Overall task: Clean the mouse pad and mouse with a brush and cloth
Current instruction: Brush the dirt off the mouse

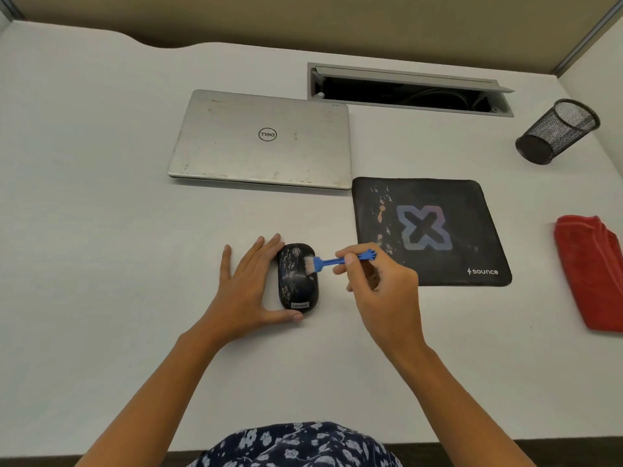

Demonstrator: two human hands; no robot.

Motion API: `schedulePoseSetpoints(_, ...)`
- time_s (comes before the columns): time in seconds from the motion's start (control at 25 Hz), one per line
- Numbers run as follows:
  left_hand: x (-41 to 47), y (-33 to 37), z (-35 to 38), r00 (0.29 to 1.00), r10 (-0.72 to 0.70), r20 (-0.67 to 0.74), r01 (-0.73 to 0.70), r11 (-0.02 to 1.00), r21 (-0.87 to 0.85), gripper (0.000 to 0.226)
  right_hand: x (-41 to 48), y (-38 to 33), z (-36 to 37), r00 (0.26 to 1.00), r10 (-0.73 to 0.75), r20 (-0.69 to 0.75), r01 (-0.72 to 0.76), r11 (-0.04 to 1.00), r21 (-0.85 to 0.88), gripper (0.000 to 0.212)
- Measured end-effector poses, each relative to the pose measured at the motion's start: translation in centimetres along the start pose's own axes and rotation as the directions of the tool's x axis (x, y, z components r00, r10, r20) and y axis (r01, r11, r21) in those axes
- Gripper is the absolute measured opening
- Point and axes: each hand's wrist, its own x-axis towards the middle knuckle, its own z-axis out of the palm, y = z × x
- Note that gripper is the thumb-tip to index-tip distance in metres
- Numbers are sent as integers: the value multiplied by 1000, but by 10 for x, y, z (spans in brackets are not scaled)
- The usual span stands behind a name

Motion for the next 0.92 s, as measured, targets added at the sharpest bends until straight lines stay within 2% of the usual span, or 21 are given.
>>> schedulePoseSetpoints(0.08, 0, 0, 0, 1000, -2, -1, 2, 1000, 5, 117, -2, -3, 3, 995, 48, 91, -50, 999, 18, 12)
schedulePoseSetpoints(0.2, -1, 0, 0, 1000, -1, -3, 1, 1000, -7, 118, 7, 3, 5, 993, 90, -73, -99, 986, -132, 14)
schedulePoseSetpoints(0.28, -1, 1, -1, 1000, -3, 0, 3, 1000, -2, 119, 15, 4, 7, 988, 137, -75, -141, 989, -49, 15)
schedulePoseSetpoints(0.36, 0, 1, 0, 1000, -4, 5, 4, 1000, 4, 119, 23, 1, 12, 977, 211, 28, -211, 977, 12, 15)
schedulePoseSetpoints(0.48, 0, 0, 0, 1000, -4, 0, 4, 1000, 14, 119, 36, 2, 15, 972, 232, -45, -236, 954, -185, 20)
schedulePoseSetpoints(0.52, 0, 0, 1, 1000, -3, -3, 3, 1000, 12, 119, 40, 3, 14, 972, 226, -59, -233, 958, -168, 20)
schedulePoseSetpoints(0.64, 0, -1, 2, 1000, -5, -7, 5, 1000, 25, 117, 46, -1, 18, 973, 225, 45, -223, 974, -31, 18)
schedulePoseSetpoints(0.68, 0, -1, 3, 1000, -5, -10, 5, 1000, 28, 116, 46, 0, 20, 971, 228, 66, -222, 971, -93, 20)
schedulePoseSetpoints(0.76, 0, -1, 3, 1000, -5, -18, 5, 1000, 17, 116, 46, 1, 22, 973, 231, 18, -217, 937, -272, 25)
schedulePoseSetpoints(0.8, -1, 0, 3, 1000, -5, -21, 5, 1000, 12, 116, 47, 1, 21, 973, 232, -1, -224, 938, -264, 26)
schedulePoseSetpoints(0.92, -2, 1, 2, 1000, -5, -27, 5, 1000, 13, 117, 44, -2, 20, 972, 224, 68, -222, 974, -41, 19)
